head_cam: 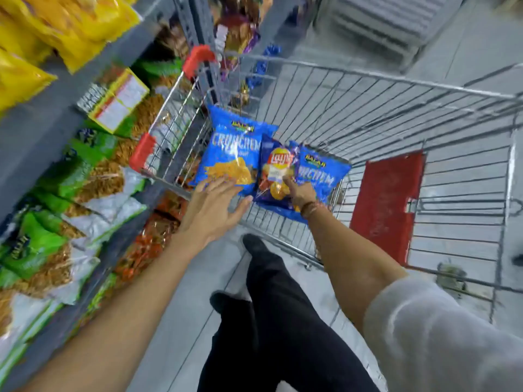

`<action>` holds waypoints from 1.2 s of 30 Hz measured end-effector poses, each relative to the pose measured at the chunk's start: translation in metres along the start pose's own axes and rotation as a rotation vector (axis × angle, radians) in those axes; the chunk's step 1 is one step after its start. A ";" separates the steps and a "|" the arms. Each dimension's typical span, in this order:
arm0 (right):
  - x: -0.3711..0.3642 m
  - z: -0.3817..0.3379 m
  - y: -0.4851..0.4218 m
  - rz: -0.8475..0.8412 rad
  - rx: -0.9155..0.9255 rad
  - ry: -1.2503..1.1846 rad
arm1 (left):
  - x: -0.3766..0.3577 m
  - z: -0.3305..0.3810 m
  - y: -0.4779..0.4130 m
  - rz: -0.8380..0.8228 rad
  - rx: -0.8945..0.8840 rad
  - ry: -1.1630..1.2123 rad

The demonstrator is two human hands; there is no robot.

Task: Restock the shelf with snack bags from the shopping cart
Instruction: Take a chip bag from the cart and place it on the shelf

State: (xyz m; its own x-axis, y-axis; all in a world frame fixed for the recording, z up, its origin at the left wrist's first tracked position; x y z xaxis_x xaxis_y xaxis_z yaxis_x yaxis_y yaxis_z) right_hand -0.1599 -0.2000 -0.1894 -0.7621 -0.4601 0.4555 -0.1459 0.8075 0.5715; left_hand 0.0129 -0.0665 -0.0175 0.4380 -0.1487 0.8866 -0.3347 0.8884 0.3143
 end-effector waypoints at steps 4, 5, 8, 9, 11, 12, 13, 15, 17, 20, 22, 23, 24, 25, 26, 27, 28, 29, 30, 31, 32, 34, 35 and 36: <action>-0.002 0.012 -0.020 0.021 -0.052 -0.108 | 0.001 0.000 -0.005 0.105 -0.060 0.006; -0.007 0.017 -0.025 0.001 -0.073 -0.145 | 0.000 -0.001 -0.005 0.133 -0.071 0.012; -0.019 0.028 -0.039 -0.032 -0.116 -0.223 | -0.002 -0.003 -0.003 0.132 -0.053 0.013; -0.021 0.030 -0.045 -0.038 -0.119 -0.214 | -0.003 -0.004 -0.004 0.134 -0.047 0.018; -0.026 0.030 -0.049 -0.055 -0.132 -0.210 | -0.002 -0.004 -0.004 0.161 -0.058 0.018; -0.030 0.028 -0.050 -0.078 -0.144 -0.238 | -0.001 -0.002 -0.003 0.170 -0.059 0.017; -0.035 0.026 -0.052 -0.098 -0.155 -0.259 | -0.001 -0.003 -0.002 0.183 -0.057 0.014; -0.041 0.019 -0.054 -0.138 -0.180 -0.239 | -0.001 -0.003 -0.002 0.186 -0.049 0.015; -0.047 0.016 -0.057 -0.182 -0.211 -0.234 | -0.002 -0.004 -0.001 0.184 -0.036 0.026; -0.047 0.015 -0.053 -0.213 -0.246 -0.286 | -0.002 -0.004 -0.001 0.179 -0.034 0.035; -0.043 0.017 -0.047 -0.235 -0.252 -0.298 | -0.002 -0.005 0.000 0.183 -0.042 0.022; -0.041 0.017 -0.045 -0.239 -0.237 -0.316 | -0.003 -0.005 0.000 0.187 -0.048 0.013; -0.037 0.013 -0.041 -0.236 -0.216 -0.347 | -0.003 -0.005 0.000 0.183 -0.047 0.006; -0.032 0.008 -0.038 -0.233 -0.185 -0.390 | -0.004 -0.006 0.000 0.189 -0.052 -0.001; -0.026 -0.001 -0.033 -0.230 -0.152 -0.430 | -0.004 -0.006 -0.001 0.171 -0.052 -0.002; -0.022 -0.007 -0.026 -0.219 -0.130 -0.472 | -0.006 -0.007 -0.001 0.157 -0.056 0.002; -0.014 -0.019 -0.016 -0.206 -0.099 -0.503 | -0.003 -0.007 0.002 0.154 -0.055 0.015; -0.007 -0.031 -0.008 -0.191 -0.060 -0.532 | 0.000 -0.007 0.002 0.160 -0.058 0.047; -0.002 -0.040 -0.003 -0.178 -0.029 -0.564 | 0.002 -0.008 0.001 0.160 -0.058 0.091; 0.005 -0.055 0.004 -0.172 0.018 -0.579 | 0.011 -0.008 0.002 0.188 -0.060 0.126; 0.012 -0.073 0.015 -0.178 0.076 -0.589 | 0.024 -0.010 0.006 0.231 -0.063 0.140; 0.026 -0.119 0.038 -0.196 0.204 -0.622 | 0.058 -0.014 0.011 0.350 -0.069 0.139; 0.032 -0.146 0.051 -0.205 0.275 -0.630 | 0.079 -0.017 0.014 0.409 -0.064 0.145; 0.038 -0.174 0.065 -0.214 0.349 -0.633 | 0.102 -0.019 0.019 0.472 -0.062 0.160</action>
State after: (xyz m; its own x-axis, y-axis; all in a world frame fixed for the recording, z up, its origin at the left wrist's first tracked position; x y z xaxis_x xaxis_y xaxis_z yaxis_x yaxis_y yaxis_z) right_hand -0.0888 -0.2291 -0.0163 -0.8962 -0.4051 -0.1808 -0.4427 0.8428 0.3061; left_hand 0.0673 -0.0568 0.0719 0.3749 0.3402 0.8624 -0.4793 0.8674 -0.1338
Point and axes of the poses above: each hand's wrist, its own y-axis away from the middle knuckle, its own x-axis out of the back of the hand, z = x × y, the point moved 7 cm from there along -y, towards the middle knuckle, and after that the axes turned 10 degrees about x, right-handed, at the moved point
